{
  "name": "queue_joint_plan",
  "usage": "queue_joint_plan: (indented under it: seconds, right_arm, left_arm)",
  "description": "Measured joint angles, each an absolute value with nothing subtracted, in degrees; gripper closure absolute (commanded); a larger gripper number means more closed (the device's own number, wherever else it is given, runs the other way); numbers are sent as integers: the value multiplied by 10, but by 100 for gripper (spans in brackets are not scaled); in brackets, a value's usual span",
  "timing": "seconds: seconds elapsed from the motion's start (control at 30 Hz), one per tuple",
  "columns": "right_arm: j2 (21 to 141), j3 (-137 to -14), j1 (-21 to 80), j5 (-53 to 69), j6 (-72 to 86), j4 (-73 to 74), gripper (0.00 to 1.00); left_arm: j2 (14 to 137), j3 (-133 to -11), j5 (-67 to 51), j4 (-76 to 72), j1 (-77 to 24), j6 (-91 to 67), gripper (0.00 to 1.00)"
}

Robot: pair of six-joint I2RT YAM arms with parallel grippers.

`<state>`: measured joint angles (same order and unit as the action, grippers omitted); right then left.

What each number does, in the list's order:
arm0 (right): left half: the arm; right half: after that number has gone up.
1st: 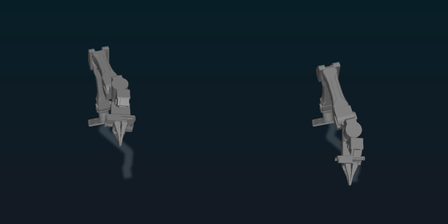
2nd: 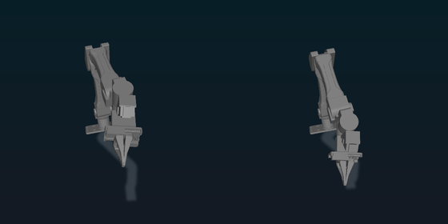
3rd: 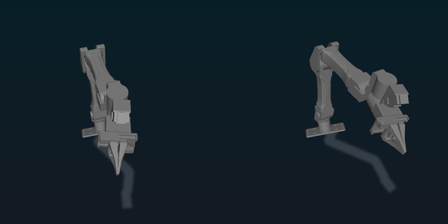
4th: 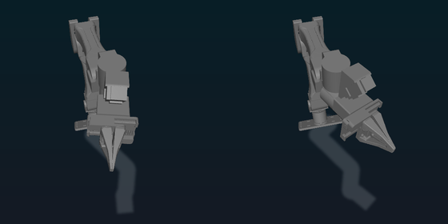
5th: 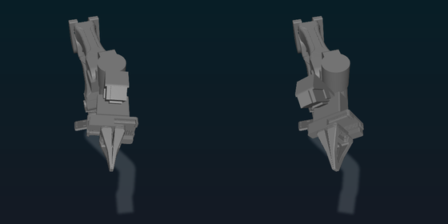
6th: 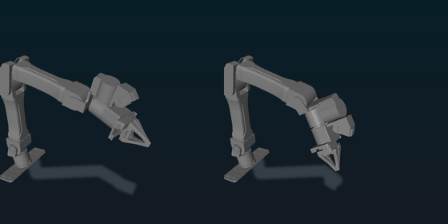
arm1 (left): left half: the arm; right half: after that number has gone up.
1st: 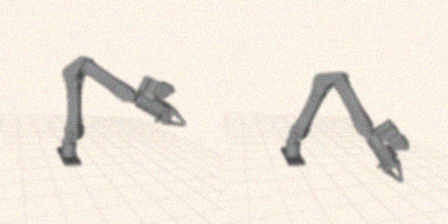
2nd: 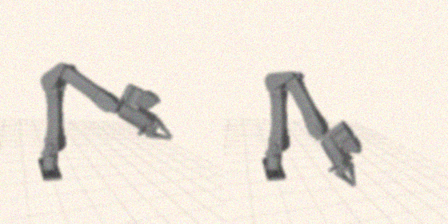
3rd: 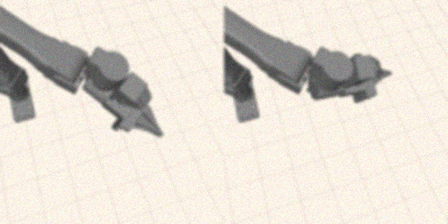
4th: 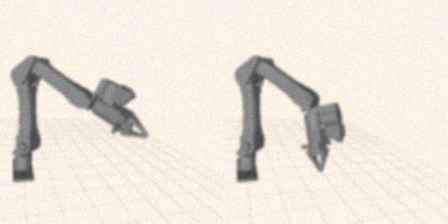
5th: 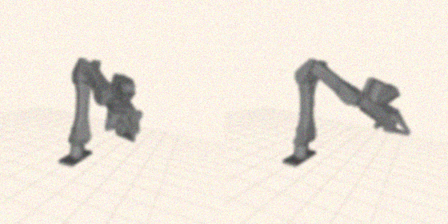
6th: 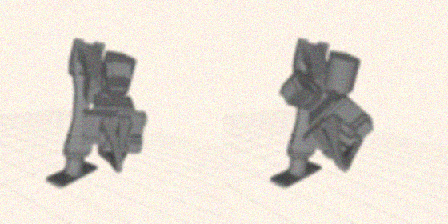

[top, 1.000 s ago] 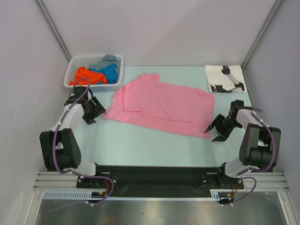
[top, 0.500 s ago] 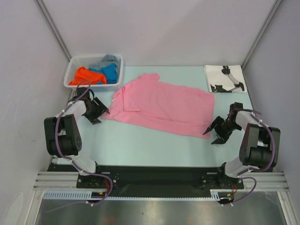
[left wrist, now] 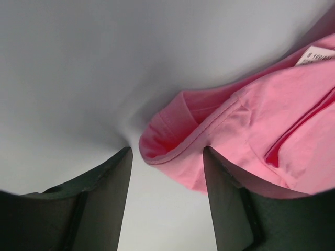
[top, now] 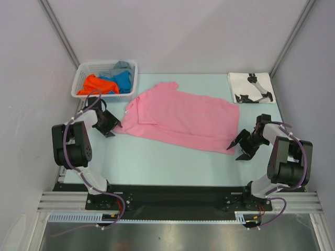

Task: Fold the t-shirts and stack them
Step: Fold the tshirt

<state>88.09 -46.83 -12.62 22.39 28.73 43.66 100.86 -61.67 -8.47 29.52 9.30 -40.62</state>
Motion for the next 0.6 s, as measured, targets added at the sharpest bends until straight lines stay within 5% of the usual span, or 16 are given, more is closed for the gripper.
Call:
queue_joint_plan:
  seconds: [0.37, 0.53, 0.57, 0.6]
  right_arm:
    - [896, -467, -126, 223, 290, 422, 39]
    - [905, -465, -126, 221, 299, 408, 63]
    - [910, -465, -126, 220, 300, 405, 72]
    - [915, -466, -126, 219, 302, 404, 91]
  left_arm:
    - [1031, -640, -54, 292, 93, -399, 57]
    - [1035, -640, -48, 290, 93, -396, 71]
    - [1035, -640, -47, 289, 93, -396, 76]
    - [1035, -640, -46, 289, 93, -395, 79]
